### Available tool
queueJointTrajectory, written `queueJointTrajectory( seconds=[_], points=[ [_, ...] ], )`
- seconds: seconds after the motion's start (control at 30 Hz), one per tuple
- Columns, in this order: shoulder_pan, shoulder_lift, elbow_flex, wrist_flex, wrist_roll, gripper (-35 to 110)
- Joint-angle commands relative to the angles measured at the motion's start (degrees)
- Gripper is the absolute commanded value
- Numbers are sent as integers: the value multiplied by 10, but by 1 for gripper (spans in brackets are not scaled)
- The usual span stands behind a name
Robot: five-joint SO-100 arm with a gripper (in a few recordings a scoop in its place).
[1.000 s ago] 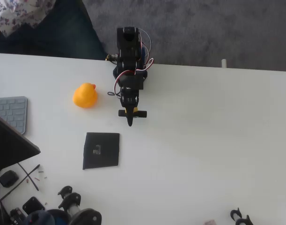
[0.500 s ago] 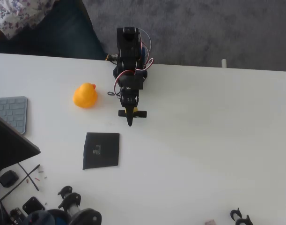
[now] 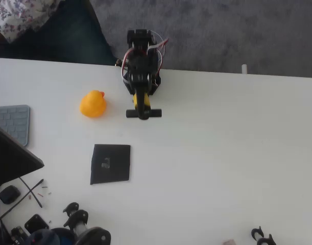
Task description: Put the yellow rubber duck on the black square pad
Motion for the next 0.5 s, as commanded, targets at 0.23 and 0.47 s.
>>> queueJointTrajectory(
  seconds=[0.23,0.47],
  points=[
    [5,-62,-152,-5,2,6],
    [9,-250,-221,-5,-48,5]
  ],
)
